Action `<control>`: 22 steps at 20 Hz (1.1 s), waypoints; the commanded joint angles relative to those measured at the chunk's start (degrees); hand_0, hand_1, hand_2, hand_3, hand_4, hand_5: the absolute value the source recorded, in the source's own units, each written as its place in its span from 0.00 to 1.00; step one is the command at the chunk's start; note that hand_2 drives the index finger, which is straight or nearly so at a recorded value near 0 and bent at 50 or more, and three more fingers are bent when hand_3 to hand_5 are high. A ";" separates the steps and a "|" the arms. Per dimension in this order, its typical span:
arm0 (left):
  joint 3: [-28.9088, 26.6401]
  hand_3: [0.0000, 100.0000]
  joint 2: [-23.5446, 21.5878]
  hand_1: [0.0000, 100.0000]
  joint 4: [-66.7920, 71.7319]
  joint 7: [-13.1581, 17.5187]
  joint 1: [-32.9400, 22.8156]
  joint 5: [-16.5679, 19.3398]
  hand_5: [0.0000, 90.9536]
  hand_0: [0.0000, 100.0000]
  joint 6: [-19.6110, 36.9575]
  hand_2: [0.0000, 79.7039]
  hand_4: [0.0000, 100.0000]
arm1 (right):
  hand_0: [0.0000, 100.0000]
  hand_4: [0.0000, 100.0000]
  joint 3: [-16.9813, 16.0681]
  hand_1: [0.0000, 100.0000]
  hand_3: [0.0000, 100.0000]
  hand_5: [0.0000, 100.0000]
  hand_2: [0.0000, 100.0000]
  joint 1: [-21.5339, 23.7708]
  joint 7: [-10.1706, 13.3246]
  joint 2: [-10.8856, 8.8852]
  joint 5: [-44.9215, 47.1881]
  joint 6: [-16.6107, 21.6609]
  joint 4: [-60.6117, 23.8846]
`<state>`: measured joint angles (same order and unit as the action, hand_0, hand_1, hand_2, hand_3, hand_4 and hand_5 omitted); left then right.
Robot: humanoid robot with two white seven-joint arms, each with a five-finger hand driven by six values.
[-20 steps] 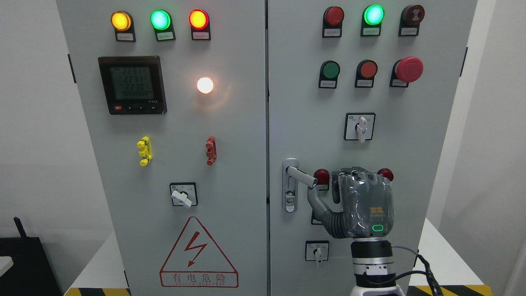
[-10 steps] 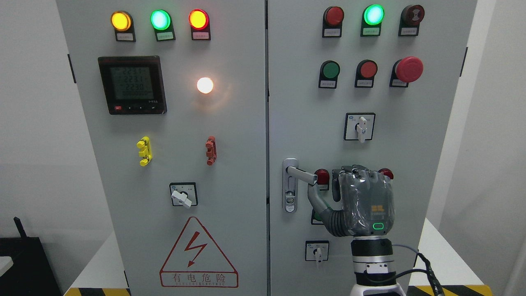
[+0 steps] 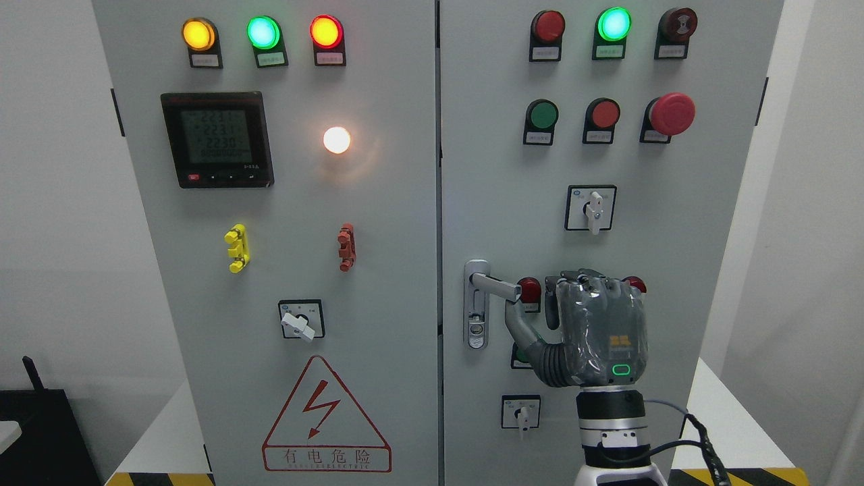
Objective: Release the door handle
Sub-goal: 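Hold the turned handle in place with the right hand, then open the right hand and pull it away from the handle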
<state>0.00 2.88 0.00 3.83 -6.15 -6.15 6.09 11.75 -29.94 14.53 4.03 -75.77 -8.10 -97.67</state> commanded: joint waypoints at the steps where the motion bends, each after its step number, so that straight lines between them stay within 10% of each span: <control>1: 0.79 0.00 0.02 0.39 1.14 0.04 0.00 0.00 0.00 0.12 -0.03 0.00 0.00 | 0.40 0.93 0.37 0.48 1.00 1.00 0.99 0.49 0.41 0.01 0.01 0.19 -0.50; 22: 0.79 0.00 0.02 0.39 1.14 0.04 0.00 0.00 0.00 0.12 -0.03 0.00 0.00 | 0.43 0.94 0.64 0.44 1.00 1.00 0.98 7.70 2.43 -2.89 0.18 2.39 -6.04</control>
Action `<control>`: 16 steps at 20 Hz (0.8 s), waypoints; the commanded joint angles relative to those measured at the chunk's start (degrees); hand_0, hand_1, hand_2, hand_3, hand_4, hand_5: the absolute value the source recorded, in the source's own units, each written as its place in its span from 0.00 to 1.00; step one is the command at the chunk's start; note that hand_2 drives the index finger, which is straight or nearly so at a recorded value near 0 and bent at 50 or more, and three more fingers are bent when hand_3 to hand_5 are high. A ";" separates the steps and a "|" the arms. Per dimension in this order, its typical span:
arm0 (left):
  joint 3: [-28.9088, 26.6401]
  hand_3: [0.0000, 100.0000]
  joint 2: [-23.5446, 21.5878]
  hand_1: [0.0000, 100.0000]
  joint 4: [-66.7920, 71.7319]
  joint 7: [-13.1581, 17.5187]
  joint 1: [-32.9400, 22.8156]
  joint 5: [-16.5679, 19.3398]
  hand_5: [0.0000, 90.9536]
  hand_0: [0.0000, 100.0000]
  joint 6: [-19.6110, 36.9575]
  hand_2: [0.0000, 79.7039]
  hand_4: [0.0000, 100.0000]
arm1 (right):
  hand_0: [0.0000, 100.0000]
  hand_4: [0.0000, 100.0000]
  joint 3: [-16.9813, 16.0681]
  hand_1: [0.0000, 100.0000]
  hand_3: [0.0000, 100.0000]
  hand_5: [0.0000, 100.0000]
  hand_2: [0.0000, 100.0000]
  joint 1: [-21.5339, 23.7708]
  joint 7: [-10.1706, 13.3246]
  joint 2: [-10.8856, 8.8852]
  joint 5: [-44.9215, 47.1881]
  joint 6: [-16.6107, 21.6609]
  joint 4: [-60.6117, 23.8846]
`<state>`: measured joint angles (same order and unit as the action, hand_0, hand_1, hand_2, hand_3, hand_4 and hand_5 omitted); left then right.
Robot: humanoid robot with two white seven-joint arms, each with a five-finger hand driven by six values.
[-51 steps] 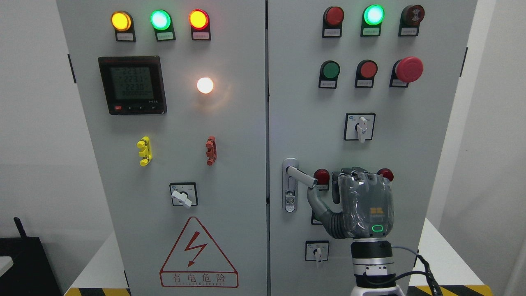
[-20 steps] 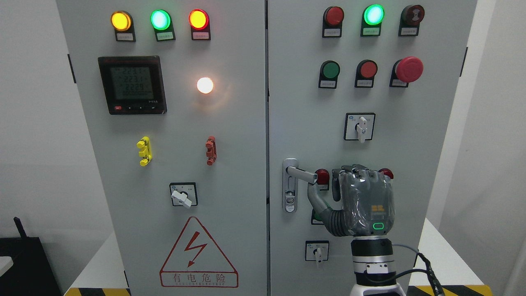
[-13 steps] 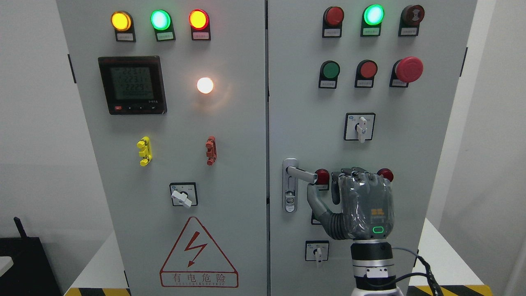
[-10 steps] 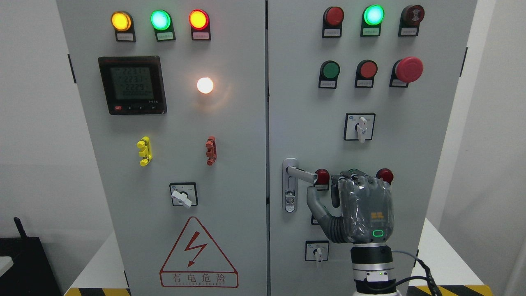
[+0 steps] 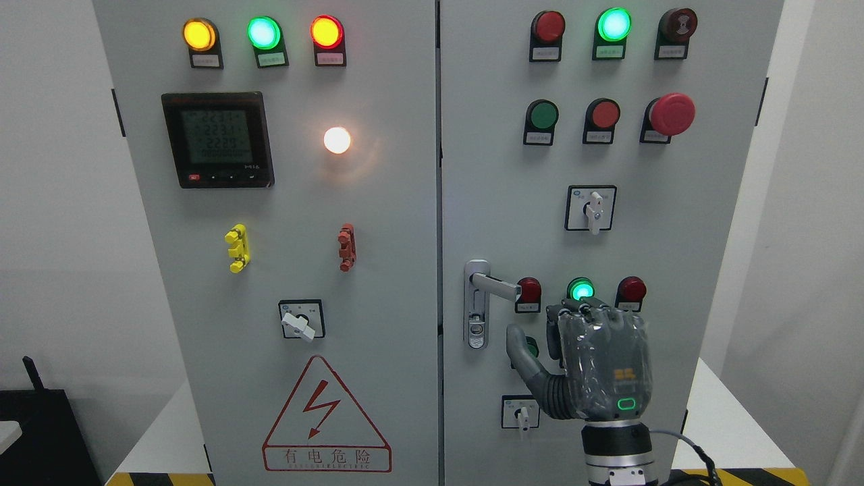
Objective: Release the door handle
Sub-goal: 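Open the right hand and pull it away from the handle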
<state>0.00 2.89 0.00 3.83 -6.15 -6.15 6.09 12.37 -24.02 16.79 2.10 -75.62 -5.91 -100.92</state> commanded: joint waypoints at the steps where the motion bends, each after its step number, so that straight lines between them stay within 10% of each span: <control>1: 0.88 0.00 0.02 0.39 1.14 0.04 0.00 0.00 0.00 0.12 -0.03 0.00 0.00 | 0.44 0.94 0.02 0.44 1.00 1.00 0.99 2.04 0.17 -1.56 0.03 0.19 -3.05; 9: 0.79 0.00 0.02 0.39 1.14 0.04 0.08 0.00 0.00 0.12 -0.03 0.00 0.00 | 0.46 0.90 -0.68 0.37 1.00 0.94 0.84 4.06 1.31 -5.17 1.97 1.51 -5.86; 16: 0.79 0.00 0.02 0.39 1.14 0.04 0.00 0.00 0.00 0.12 -0.03 0.00 0.00 | 0.44 0.55 -3.14 0.27 0.66 0.49 0.43 8.01 1.57 -9.30 7.23 2.83 -11.04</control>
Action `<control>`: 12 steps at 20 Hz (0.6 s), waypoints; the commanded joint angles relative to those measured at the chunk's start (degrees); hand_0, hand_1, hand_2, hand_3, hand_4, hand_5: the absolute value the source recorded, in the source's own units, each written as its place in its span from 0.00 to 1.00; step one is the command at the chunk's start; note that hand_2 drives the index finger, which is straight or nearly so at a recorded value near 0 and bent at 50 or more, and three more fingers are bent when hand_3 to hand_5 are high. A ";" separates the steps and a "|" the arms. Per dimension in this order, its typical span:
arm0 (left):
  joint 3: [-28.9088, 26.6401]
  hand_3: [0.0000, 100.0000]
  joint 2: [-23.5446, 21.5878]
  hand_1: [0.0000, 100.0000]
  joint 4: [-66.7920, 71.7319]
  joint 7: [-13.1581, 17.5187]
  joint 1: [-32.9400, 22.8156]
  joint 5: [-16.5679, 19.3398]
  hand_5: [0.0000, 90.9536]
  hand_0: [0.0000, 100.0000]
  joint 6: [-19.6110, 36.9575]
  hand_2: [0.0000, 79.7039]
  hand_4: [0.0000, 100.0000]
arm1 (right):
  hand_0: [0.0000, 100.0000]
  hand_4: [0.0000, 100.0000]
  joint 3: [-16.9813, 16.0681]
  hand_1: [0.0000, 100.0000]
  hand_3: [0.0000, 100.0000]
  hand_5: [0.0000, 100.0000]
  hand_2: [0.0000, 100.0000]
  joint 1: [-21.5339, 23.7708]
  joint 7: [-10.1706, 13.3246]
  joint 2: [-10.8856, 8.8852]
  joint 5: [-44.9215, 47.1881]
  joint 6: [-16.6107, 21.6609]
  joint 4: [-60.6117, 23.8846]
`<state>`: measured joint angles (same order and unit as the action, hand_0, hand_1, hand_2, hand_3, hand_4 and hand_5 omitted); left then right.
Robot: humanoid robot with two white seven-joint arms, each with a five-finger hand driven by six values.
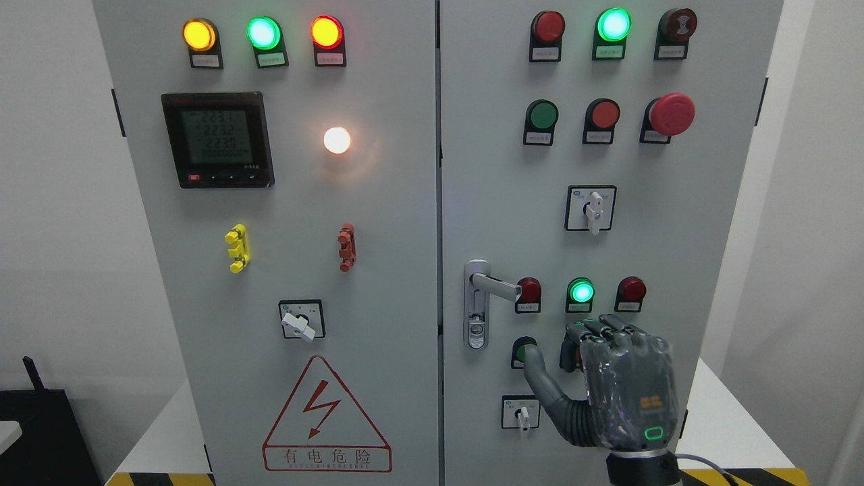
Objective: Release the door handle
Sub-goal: 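Open the right hand and pull it away from the handle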
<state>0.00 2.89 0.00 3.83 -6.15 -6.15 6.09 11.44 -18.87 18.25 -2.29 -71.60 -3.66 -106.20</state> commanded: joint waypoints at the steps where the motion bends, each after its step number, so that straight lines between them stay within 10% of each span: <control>1: 0.79 0.00 0.01 0.39 1.14 0.04 -0.01 0.00 0.00 0.12 -0.03 0.00 0.00 | 0.44 0.52 -2.99 0.26 0.64 0.45 0.41 3.83 0.55 -5.35 3.66 1.28 -6.82; 8: 0.79 0.00 0.01 0.39 1.14 0.04 -0.01 0.00 0.00 0.12 -0.03 0.00 0.00 | 0.44 0.13 -7.66 0.20 0.23 0.03 0.16 8.67 2.23 -8.61 8.31 5.24 -10.70; 12: 0.79 0.00 0.01 0.39 1.14 0.04 -0.01 0.00 0.00 0.12 -0.03 0.00 0.00 | 0.46 0.00 -7.57 0.14 0.02 0.00 0.00 8.76 1.70 -9.49 10.86 6.56 -10.70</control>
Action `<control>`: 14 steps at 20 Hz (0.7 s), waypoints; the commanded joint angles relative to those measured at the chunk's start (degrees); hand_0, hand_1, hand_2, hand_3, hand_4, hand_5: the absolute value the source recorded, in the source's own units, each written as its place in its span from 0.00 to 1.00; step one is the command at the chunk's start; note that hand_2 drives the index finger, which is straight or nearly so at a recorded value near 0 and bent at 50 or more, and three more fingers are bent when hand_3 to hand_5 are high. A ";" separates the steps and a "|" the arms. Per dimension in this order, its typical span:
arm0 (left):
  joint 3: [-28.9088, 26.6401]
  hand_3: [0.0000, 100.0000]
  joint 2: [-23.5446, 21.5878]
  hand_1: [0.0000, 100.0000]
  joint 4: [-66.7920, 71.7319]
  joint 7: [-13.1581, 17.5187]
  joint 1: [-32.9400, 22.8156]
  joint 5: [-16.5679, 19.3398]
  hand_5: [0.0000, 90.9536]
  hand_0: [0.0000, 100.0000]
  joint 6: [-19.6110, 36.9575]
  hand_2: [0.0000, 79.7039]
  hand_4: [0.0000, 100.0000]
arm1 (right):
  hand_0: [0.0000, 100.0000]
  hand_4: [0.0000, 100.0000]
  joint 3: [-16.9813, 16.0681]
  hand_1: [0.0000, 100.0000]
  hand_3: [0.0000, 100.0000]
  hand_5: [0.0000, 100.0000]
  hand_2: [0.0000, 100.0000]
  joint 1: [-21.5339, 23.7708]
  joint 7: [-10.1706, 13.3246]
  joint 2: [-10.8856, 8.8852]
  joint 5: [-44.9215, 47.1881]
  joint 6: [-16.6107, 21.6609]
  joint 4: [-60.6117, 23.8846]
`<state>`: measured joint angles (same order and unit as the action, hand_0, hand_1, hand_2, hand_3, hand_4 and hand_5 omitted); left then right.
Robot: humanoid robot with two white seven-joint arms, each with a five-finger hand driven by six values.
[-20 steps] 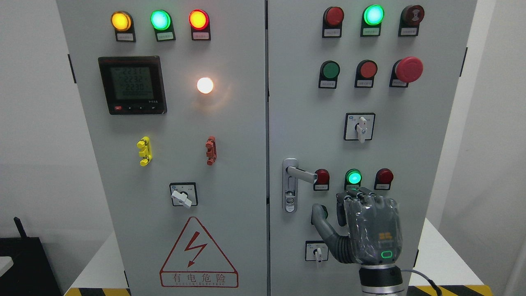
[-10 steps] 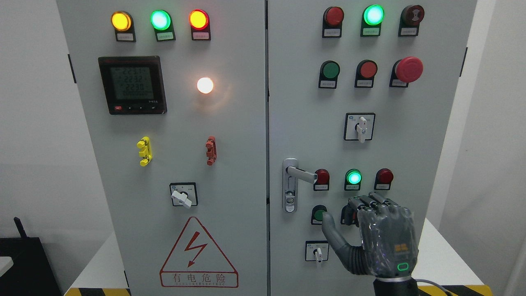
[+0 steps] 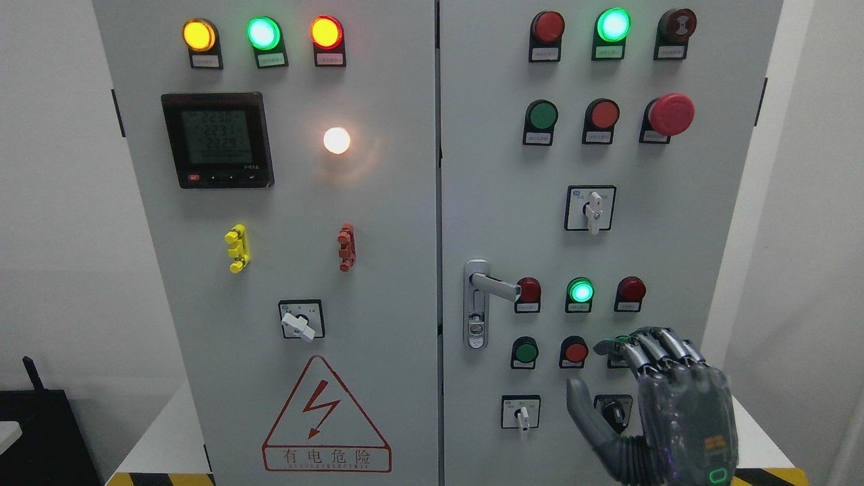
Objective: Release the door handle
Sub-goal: 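Open the right hand and pull it away from the handle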
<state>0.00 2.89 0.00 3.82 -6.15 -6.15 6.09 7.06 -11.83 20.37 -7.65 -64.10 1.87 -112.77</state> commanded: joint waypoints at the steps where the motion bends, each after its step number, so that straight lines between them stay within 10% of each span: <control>1: 0.79 0.00 0.01 0.39 1.14 0.04 -0.01 0.00 0.00 0.12 -0.03 0.00 0.00 | 0.46 0.00 -3.02 0.13 0.00 0.00 0.00 1.81 -0.60 -4.13 3.63 1.64 -4.04; 14: 0.79 0.00 0.01 0.39 1.14 0.04 -0.01 0.00 0.00 0.12 -0.03 0.00 0.00 | 0.44 0.00 -1.79 0.09 0.00 0.00 0.00 1.73 -2.71 -3.43 5.74 1.91 -3.42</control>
<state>0.00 2.89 0.00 3.82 -6.15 -6.15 6.09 5.43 -10.18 18.26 -10.45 -59.13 3.75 -115.46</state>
